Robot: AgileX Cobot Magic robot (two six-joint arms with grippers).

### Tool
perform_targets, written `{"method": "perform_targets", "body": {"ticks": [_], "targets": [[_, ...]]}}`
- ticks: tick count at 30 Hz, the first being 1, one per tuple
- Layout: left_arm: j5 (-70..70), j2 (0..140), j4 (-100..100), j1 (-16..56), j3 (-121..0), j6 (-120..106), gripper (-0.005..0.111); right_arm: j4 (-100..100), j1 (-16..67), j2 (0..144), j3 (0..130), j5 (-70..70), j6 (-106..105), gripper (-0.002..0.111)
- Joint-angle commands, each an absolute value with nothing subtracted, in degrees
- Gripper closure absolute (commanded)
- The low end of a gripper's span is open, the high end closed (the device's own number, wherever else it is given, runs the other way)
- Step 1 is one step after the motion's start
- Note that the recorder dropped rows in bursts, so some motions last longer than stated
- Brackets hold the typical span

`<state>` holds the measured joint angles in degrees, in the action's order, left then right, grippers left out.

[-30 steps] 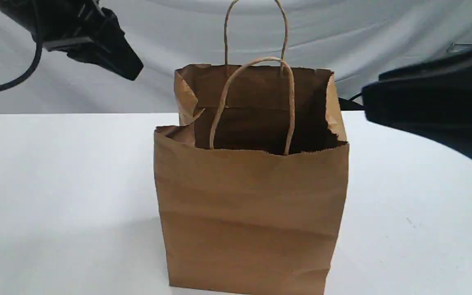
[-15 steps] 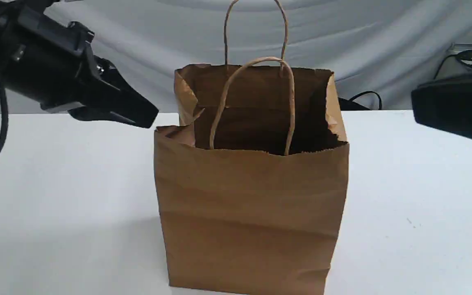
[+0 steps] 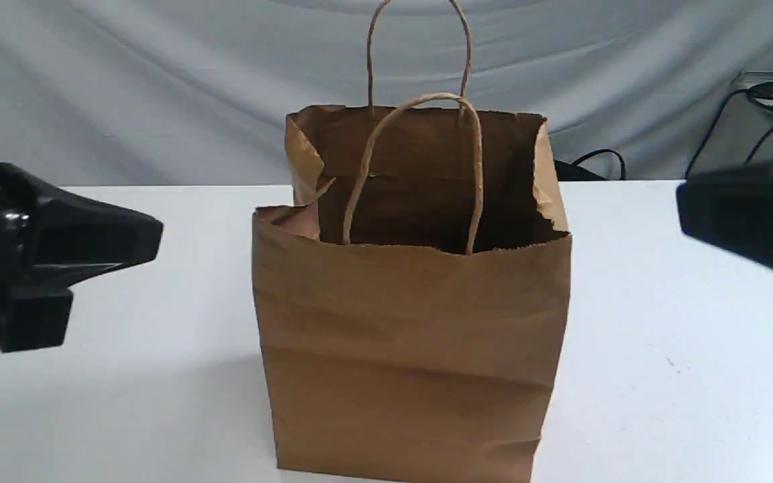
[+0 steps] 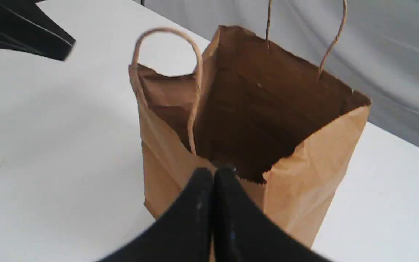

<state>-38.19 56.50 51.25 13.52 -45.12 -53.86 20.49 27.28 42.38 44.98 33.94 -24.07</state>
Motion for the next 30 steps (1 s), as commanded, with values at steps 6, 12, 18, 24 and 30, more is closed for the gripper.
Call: {"method": "perform_targets", "body": {"ticks": [6,12,18,24,30], "targets": [[-31.58,47.55,52.52,13.96,-41.5,-54.14,0.107,23.71,27.48,40.52,39.71,29.31,-23.96,0.108],[-33.3,46.25,52.52,13.96,-41.5,-53.78,0.107,23.86,27.48,40.52,39.71,29.14,-23.96,0.108],[-34.76,46.22,52.12,13.96,-41.5,-54.05,0.107,24.15,27.48,40.52,39.71,29.09,-23.62,0.108],[-34.76,46.22,52.12,13.96,-41.5,-54.05,0.107,24.15,27.48,40.52,39.71,29.09,-23.62,0.108],[-34.76,46.22,52.12,13.96,-41.5,-54.05,0.107,24.15,27.48,40.52,39.71,29.09,-23.62,0.108]]}}
